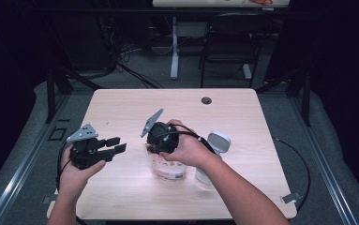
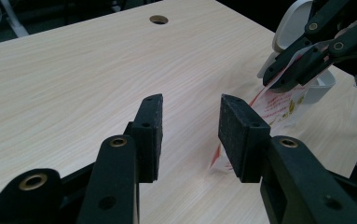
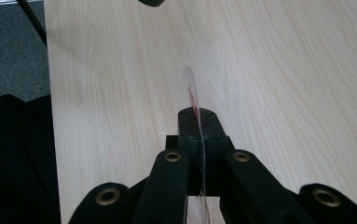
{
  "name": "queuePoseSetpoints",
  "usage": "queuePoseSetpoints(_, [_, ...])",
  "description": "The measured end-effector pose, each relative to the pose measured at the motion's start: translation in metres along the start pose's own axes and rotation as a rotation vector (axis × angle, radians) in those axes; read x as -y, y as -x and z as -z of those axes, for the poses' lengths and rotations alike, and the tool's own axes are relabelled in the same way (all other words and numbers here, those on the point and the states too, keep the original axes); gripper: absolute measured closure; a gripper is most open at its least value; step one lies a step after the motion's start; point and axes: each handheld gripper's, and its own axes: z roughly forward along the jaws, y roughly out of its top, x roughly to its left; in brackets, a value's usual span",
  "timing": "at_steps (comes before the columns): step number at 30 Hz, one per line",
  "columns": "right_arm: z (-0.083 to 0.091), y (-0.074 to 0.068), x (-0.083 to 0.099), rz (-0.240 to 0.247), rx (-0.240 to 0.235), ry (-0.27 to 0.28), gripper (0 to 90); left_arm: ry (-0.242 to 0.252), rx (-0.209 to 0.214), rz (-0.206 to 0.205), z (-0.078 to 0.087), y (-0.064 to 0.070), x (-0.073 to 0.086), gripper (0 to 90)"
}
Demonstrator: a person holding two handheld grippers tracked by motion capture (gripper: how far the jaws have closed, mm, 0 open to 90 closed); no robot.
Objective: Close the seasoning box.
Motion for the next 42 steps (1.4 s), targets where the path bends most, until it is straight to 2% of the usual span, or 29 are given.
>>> queuePoseSetpoints(14, [0.011, 0.005, 0.009, -0.011, 0.011, 0.026, 90.0, -0.011, 0.003, -0.007, -0.004, 0.002, 0.001, 60.2])
queuePoseSetpoints(28, [0.027, 0.007, 0.016, -0.024, 0.01, 0.065, 90.0, -0.022, 0.027, 0.001, -0.013, 0.0, 0.005, 58.7])
queuePoseSetpoints(36, [0.038, 0.008, 0.018, -0.02, 0.022, 0.086, 90.0, -0.034, 0.036, -0.018, -0.021, 0.002, 0.007, 56.0])
queuePoseSetpoints(42, [0.046, 0.005, 0.017, -0.002, 0.023, 0.099, 90.0, -0.03, 0.087, -0.036, -0.029, 0.005, 0.01, 53.3])
